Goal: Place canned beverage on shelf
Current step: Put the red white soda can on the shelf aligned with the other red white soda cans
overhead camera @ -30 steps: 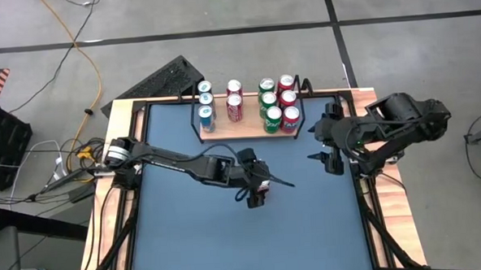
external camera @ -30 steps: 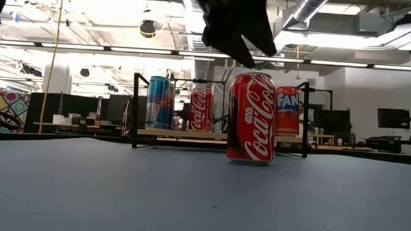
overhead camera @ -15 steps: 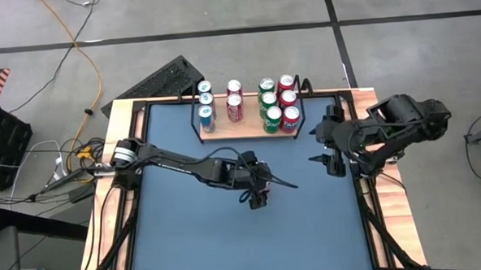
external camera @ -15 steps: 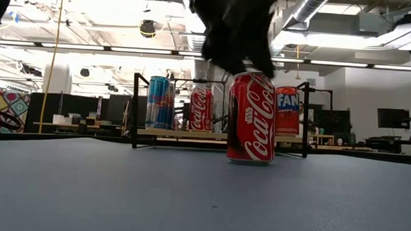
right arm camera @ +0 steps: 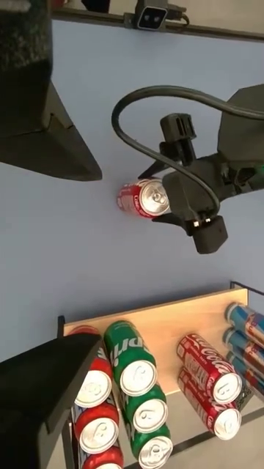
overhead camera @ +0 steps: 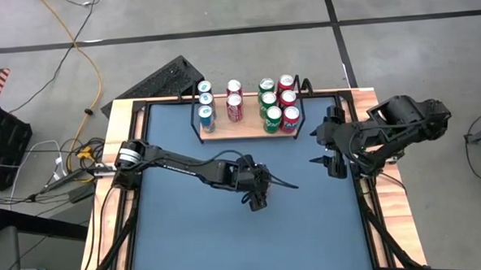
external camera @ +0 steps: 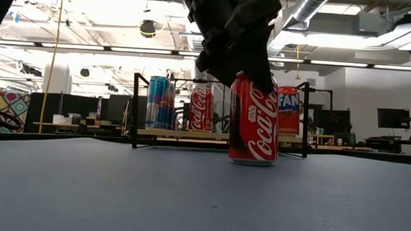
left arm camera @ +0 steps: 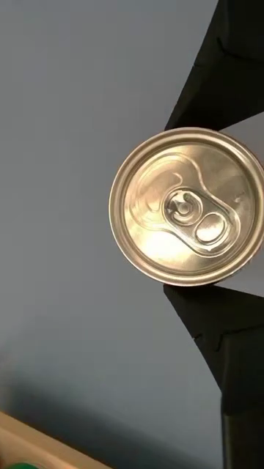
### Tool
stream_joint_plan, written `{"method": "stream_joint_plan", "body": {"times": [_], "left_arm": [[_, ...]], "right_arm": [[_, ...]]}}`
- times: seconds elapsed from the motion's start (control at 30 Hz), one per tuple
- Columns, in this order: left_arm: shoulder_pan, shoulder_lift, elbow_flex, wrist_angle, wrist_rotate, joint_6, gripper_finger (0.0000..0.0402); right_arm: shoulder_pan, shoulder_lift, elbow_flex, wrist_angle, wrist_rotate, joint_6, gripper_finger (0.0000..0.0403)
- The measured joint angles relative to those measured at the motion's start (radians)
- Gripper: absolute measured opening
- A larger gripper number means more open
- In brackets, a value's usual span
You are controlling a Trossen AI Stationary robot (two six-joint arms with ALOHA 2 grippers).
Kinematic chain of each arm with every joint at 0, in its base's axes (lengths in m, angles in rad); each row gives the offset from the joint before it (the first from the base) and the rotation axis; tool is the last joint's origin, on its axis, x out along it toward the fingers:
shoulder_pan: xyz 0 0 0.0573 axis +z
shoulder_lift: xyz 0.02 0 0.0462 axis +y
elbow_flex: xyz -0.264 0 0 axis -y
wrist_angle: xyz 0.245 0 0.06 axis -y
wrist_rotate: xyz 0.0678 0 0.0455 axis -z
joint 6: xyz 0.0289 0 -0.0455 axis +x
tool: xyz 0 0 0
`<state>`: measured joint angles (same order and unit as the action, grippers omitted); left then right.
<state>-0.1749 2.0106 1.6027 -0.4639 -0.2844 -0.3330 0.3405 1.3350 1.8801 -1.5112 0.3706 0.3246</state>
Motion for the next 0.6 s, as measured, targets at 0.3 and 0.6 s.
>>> {"method": "stream_joint_plan", "body": {"times": [0.3, 0.6], "left_arm": [[0.001, -0.031, 0.135, -0.130, 0.065, 0.091, 0.0282], [0.126, -0.212, 0.160, -0.301, 0.057, 0.379, 0.0282]], "right_arm": [[0.014, -0.026, 0.000, 0.000, 0.000, -0.026, 0.0338], [0.089, -0.110, 0.000, -0.021, 0.097, 0.050, 0.0338]]}}
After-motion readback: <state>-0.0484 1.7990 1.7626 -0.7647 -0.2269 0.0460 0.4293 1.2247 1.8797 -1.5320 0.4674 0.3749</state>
